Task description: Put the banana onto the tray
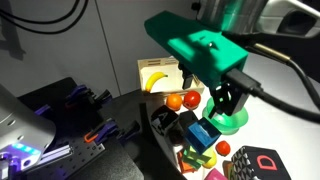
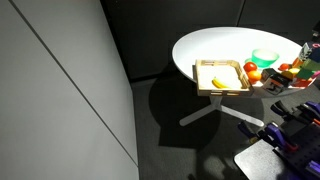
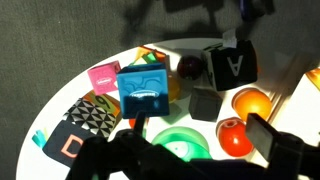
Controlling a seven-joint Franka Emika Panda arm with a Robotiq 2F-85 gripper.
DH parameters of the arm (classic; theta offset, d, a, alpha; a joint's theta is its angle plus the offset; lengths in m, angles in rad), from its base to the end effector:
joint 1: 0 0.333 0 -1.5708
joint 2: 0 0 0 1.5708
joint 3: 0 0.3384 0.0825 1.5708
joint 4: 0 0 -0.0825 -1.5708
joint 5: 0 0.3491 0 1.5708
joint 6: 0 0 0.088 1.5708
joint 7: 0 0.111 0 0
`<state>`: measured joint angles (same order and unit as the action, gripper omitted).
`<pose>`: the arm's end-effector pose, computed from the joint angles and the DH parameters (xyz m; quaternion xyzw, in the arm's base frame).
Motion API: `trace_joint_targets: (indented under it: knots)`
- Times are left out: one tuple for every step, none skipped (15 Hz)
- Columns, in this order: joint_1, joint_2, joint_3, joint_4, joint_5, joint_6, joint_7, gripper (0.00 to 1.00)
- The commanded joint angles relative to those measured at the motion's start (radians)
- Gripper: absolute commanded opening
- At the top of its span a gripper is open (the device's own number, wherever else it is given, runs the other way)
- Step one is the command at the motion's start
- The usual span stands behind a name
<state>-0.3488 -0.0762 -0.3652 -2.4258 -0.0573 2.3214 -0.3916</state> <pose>0.3373 -0.2948 0.3745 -0.9900 0.1401 0.0176 0.0026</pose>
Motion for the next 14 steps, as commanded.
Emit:
trace_joint_targets:
  knots:
    - [0.022, -0.066, 0.021, 0.012, -0.025, -0.109, -0.001, 1.00]
    - [0.030, -0.085, 0.029, 0.010, -0.035, -0.135, 0.003, 1.00]
    - [0.039, -0.104, 0.037, 0.009, -0.041, -0.169, -0.004, 1.00]
    - [0.048, -0.124, 0.045, 0.009, -0.046, -0.203, -0.010, 1.00]
    - [0.058, -0.146, 0.053, 0.007, -0.049, -0.240, -0.019, 1.00]
    - [0.068, -0.166, 0.060, 0.007, -0.052, -0.273, -0.024, 1.00]
    - [0.079, -0.190, 0.069, 0.005, -0.055, -0.307, -0.031, 1.00]
    - [0.090, -0.209, 0.075, 0.006, -0.055, -0.340, -0.038, 1.00]
    - [0.102, -0.233, 0.082, 0.007, -0.056, -0.378, -0.042, 1.00]
    - [0.111, -0.249, 0.087, 0.012, -0.056, -0.415, -0.050, 1.00]
    - [0.120, -0.270, 0.094, 0.014, -0.060, -0.446, -0.051, 1.00]
    - [0.128, -0.287, 0.099, 0.019, -0.062, -0.480, -0.055, 1.00]
    - [0.136, -0.305, 0.103, 0.024, -0.066, -0.512, -0.058, 1.00]
    - [0.142, -0.324, 0.109, 0.027, -0.075, -0.537, -0.055, 1.00]
